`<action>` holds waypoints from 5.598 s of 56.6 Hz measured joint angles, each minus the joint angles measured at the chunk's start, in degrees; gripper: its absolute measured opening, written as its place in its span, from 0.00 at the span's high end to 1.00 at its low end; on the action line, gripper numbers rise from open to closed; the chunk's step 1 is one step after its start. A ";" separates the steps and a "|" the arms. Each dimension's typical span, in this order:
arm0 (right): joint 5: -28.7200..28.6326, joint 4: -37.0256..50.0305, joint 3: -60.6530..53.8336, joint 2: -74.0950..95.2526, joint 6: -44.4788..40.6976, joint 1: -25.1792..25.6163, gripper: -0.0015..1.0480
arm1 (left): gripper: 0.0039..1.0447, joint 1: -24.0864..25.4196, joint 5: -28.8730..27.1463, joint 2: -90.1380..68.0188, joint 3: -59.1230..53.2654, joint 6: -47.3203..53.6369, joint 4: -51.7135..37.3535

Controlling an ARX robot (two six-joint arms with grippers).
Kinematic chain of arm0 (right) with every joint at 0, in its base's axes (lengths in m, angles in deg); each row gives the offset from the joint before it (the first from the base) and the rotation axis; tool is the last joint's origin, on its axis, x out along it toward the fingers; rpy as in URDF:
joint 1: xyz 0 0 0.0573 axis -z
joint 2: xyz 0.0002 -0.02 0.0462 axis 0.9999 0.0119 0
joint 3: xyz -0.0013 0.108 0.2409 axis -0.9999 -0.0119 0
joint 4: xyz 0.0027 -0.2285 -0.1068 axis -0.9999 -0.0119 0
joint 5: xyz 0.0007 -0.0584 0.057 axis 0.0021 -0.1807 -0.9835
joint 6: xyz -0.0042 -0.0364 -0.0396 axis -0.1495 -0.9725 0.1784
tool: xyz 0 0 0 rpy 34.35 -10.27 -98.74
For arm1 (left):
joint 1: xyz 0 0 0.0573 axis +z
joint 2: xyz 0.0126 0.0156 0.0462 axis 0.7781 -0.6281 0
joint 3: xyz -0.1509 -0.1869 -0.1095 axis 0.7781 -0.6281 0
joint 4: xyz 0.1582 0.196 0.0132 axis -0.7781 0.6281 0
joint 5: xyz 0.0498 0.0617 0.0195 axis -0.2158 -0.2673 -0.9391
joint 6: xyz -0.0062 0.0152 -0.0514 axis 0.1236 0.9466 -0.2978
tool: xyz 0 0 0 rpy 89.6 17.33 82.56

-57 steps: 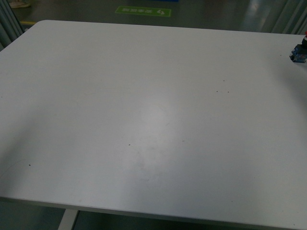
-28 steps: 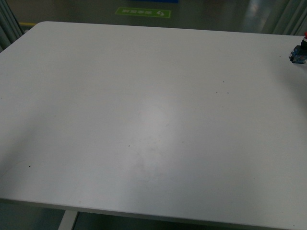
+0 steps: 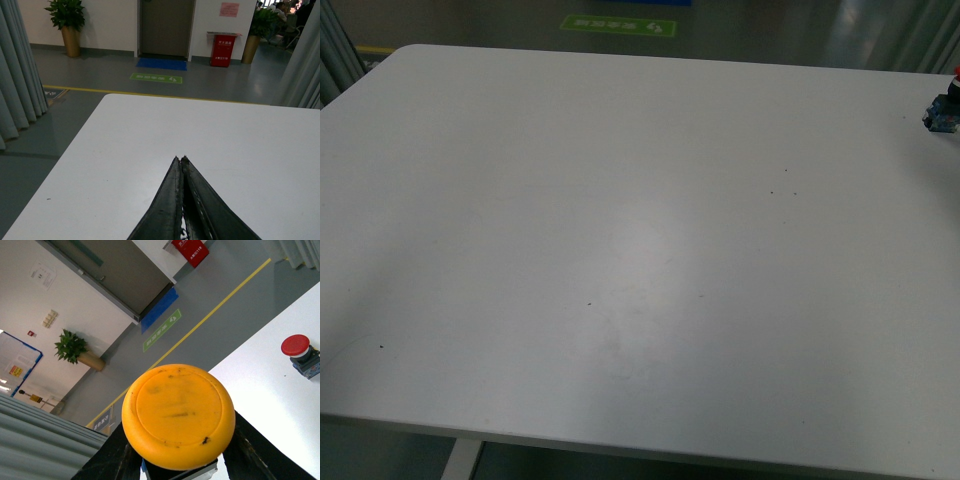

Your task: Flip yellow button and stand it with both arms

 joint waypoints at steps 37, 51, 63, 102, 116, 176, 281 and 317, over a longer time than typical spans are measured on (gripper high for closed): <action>3.80 6.45 -1.38 4.68 -11.85 0.94 0.65 | 0.97 0.00 0.00 12.17 0.02 0.02 12.59; 5.77 12.59 0.09 17.16 -29.07 3.39 0.65 | 0.95 0.00 -0.02 12.17 0.02 0.00 12.59; 7.28 12.79 3.61 23.45 -35.98 7.04 0.65 | 0.62 0.00 0.00 12.17 0.02 0.00 12.59; 9.29 3.69 17.64 39.54 -39.85 9.31 0.65 | 0.06 0.00 -0.02 12.17 0.02 0.07 12.59; 9.29 3.41 19.96 42.25 -39.15 9.22 0.65 | 0.06 0.00 -0.02 12.17 0.02 0.07 12.59; 8.46 2.16 22.69 45.75 -39.21 10.21 0.57 | 0.06 0.00 0.00 12.17 0.02 0.07 12.59; -10.97 21.20 -40.39 -23.19 -46.82 8.57 0.95 | 0.06 0.00 0.00 12.17 0.02 0.13 12.59; -1.49 -1.46 -45.11 -51.60 -47.06 -1.49 0.97 | 0.06 0.00 -0.02 12.20 0.02 0.13 12.59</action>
